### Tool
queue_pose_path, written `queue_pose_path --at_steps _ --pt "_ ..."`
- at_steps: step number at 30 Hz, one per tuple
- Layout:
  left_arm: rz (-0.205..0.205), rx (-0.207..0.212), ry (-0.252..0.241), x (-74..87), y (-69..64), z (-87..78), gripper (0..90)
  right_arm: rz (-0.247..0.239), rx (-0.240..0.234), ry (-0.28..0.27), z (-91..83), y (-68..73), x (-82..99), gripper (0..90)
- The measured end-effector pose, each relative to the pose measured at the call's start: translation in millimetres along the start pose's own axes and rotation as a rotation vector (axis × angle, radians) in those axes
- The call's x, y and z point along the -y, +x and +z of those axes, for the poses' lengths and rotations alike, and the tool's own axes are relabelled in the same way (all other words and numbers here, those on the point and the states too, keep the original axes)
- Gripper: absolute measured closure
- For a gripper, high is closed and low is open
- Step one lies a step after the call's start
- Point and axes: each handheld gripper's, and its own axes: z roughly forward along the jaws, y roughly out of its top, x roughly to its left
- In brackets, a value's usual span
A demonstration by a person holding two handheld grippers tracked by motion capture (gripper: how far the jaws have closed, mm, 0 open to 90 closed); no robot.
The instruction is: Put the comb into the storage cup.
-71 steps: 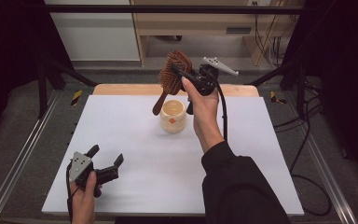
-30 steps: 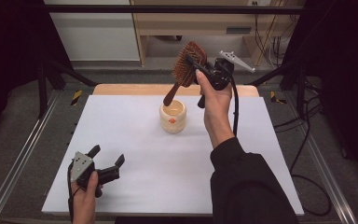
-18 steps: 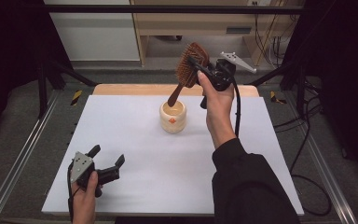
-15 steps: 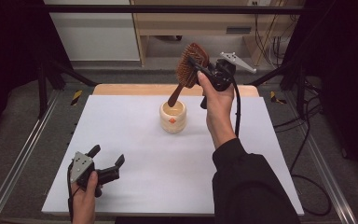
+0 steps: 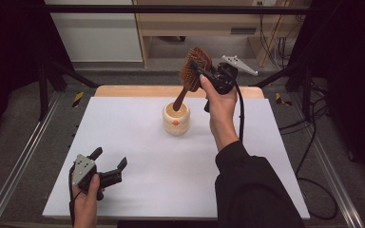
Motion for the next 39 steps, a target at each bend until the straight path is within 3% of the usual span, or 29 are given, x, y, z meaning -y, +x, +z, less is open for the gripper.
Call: queue_pose_path --at_steps 19,39 --pt "-0.001 -0.007 -0.007 -0.1 2.0 -1.1 2.0 -0.008 0.005 0.052 18.7 -2.8 25.3 51.6" --pt "0.009 0.000 -0.005 0.4 0.6 -0.7 2.0 0.001 0.016 0.084 22.2 -7.2 46.0 51.5"
